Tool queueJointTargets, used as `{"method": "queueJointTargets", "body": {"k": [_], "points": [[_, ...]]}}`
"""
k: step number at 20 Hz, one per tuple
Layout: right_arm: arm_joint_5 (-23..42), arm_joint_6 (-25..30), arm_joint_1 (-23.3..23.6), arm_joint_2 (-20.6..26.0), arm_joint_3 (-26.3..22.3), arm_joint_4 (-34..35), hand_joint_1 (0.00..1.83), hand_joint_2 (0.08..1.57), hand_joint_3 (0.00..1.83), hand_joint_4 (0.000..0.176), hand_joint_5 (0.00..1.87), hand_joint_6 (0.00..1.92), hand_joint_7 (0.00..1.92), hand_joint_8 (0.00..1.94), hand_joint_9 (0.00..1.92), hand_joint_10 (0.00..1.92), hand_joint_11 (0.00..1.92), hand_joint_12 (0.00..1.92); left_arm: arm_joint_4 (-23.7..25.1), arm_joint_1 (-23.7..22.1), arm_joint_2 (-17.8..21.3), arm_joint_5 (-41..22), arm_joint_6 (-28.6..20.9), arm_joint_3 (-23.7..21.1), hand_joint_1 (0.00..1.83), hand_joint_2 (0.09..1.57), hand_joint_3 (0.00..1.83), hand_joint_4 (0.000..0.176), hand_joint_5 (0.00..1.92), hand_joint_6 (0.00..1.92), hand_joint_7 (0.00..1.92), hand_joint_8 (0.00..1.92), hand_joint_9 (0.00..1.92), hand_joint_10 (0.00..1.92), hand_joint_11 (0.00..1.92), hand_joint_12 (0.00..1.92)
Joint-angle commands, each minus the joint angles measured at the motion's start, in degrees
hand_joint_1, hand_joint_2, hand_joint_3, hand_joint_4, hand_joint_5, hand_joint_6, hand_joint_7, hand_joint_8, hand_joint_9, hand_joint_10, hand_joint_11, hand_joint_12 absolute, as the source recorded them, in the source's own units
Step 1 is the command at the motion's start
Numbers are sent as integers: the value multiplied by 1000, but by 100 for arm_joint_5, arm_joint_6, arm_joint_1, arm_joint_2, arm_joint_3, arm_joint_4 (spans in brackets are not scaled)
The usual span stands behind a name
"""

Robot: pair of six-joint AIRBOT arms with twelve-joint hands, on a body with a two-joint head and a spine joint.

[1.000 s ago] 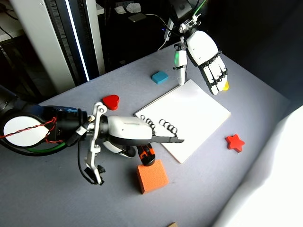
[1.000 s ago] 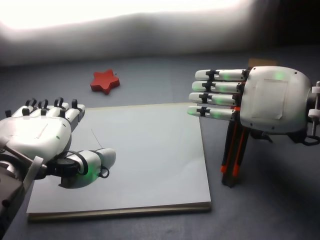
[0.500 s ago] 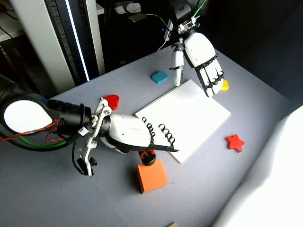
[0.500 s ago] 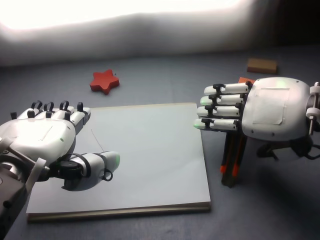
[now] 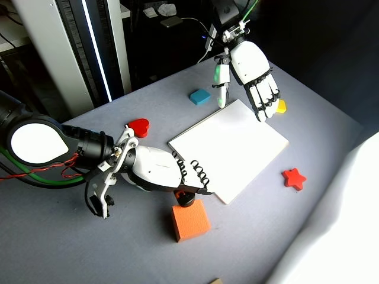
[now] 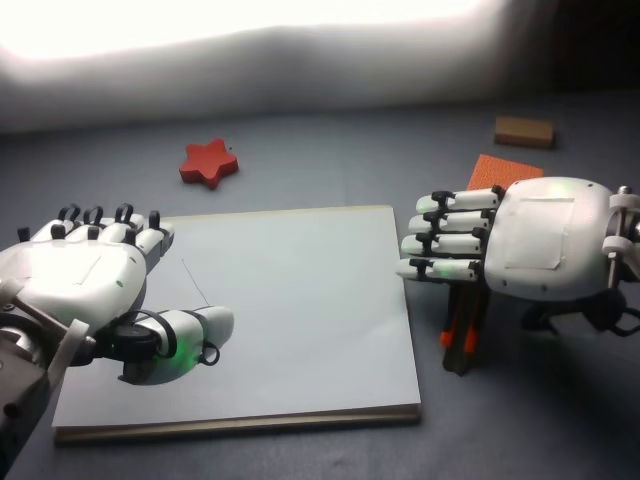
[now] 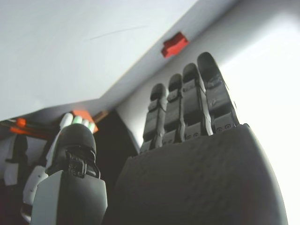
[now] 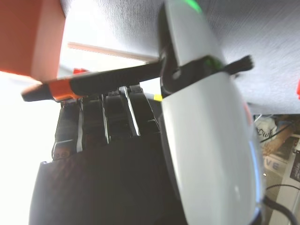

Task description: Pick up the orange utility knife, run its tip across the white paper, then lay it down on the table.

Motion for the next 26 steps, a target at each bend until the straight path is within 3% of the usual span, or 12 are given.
{"method": "queueJointTargets", "body": {"k": [1,7,11,13,14,15,17,18,20,24,25,26], "points": [[369,-3,69,-12,15,88,973,1097,4,0,0,0,0,0,0,0,0,0,439,-12,20,-340,3,8,37,1266,2,21,90,1,44,0,73,1,0,369],[332,-15,138,-94,134,85,1032,1086,0,0,46,17,61,20,68,25,21,11,453,15,20,-341,3,14,63,1259,0,27,107,2,80,4,106,6,0,514],[332,0,205,-145,208,64,1061,1154,15,0,497,120,573,86,495,113,0,1087,453,21,20,-341,2,26,25,1264,0,21,120,6,106,4,129,7,0,509],[334,0,218,-204,269,63,1088,1148,3,0,534,181,614,139,519,275,0,1227,453,21,20,-341,2,32,28,1264,0,19,127,8,106,3,129,6,0,513],[337,0,225,-223,291,63,1112,1138,1,0,460,489,471,584,350,894,1,1462,453,21,20,-341,2,33,52,1260,0,19,134,7,111,3,130,4,0,507],[349,0,227,-239,312,64,1112,1138,1,0,460,489,471,584,350,894,1,1462,453,21,20,-341,2,33,52,1260,0,19,134,7,111,3,130,4,0,507],[429,0,205,-257,316,64,1124,1141,1,0,322,1143,288,1249,238,1394,54,1741,453,21,20,-341,2,32,57,1264,0,18,124,2,101,3,132,5,0,505],[471,0,192,-260,315,64,1044,1276,16,0,633,1500,320,1718,278,1801,216,1914,453,21,19,-341,2,33,50,1260,0,23,127,2,102,2,136,4,0,546],[507,-1,194,-259,315,63,1089,1241,0,0,725,1403,385,1894,394,1897,371,1920,453,23,18,-341,2,33,53,1260,0,24,124,0,100,0,134,3,0,524],[643,-11,219,-251,304,63,1131,1177,0,0,871,1222,909,1941,983,1921,963,1921,453,26,18,-341,2,33,68,1261,0,25,125,3,115,5,149,7,0,562],[685,-11,232,-237,286,64,1245,1152,0,0,1060,1482,1347,1941,1457,1921,1497,1921,453,30,15,-341,2,32,44,1264,1,27,112,1,87,1,120,1,0,508],[697,-10,243,-224,270,64,1245,1152,0,0,1060,1482,1347,1941,1457,1921,1497,1921,453,32,15,-341,2,32,44,1264,1,27,112,1,87,1,120,1,0,508]]}}
